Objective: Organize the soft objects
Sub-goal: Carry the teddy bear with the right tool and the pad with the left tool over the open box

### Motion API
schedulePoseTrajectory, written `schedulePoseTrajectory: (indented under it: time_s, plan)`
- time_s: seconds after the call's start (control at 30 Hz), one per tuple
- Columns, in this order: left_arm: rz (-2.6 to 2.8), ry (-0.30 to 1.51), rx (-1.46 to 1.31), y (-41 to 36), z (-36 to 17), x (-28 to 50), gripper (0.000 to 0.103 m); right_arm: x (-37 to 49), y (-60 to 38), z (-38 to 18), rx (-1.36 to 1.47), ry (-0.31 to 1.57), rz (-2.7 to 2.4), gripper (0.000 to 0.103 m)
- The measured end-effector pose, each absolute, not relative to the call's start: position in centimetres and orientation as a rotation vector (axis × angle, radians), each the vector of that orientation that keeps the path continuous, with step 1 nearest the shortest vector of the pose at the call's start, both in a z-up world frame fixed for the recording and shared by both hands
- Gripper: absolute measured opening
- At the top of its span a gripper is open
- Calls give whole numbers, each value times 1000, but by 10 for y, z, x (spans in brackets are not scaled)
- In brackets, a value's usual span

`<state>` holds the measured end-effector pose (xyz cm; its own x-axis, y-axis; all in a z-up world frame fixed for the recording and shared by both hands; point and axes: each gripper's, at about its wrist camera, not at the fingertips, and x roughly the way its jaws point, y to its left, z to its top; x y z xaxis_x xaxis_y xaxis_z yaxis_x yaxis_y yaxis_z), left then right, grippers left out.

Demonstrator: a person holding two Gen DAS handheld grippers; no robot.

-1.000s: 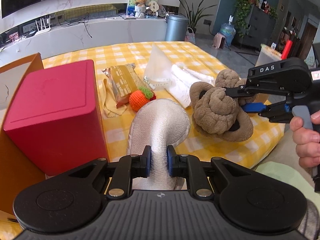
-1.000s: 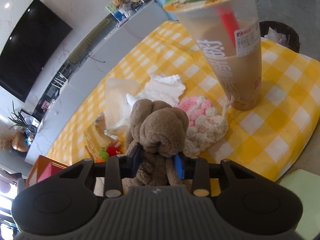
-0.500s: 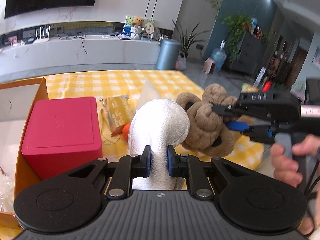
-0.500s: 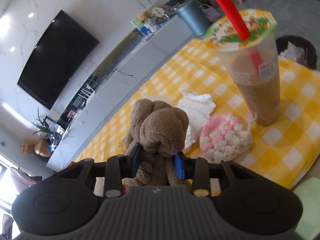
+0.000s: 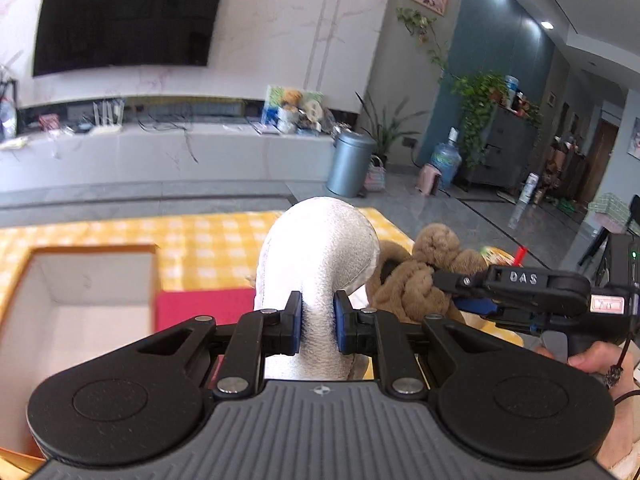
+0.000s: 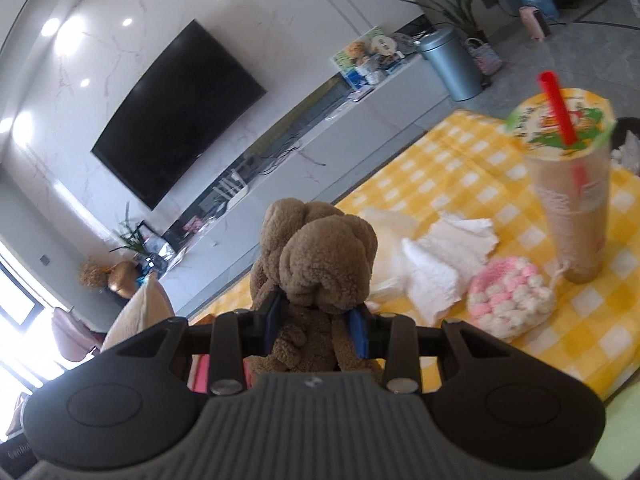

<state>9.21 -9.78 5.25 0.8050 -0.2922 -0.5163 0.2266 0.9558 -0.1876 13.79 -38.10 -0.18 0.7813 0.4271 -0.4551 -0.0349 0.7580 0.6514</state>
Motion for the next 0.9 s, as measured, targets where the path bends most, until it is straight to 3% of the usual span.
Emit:
schedulePoseTrajectory:
  time_s: [0.4,0.6,0.77,0.9]
  plan:
    - [-82,508,-209,0,68,67,18,131,-302,33,596,613,448,36]
    - [-10,509,-247,44,57,73,18,145,-235,33,518,693,536,36]
    - [17,561,-297,71,36,81,18,153,-157,26,328,776,619,36]
    - [33,591,-332,91,23,76,18,163,-86,20,10,848,582,35]
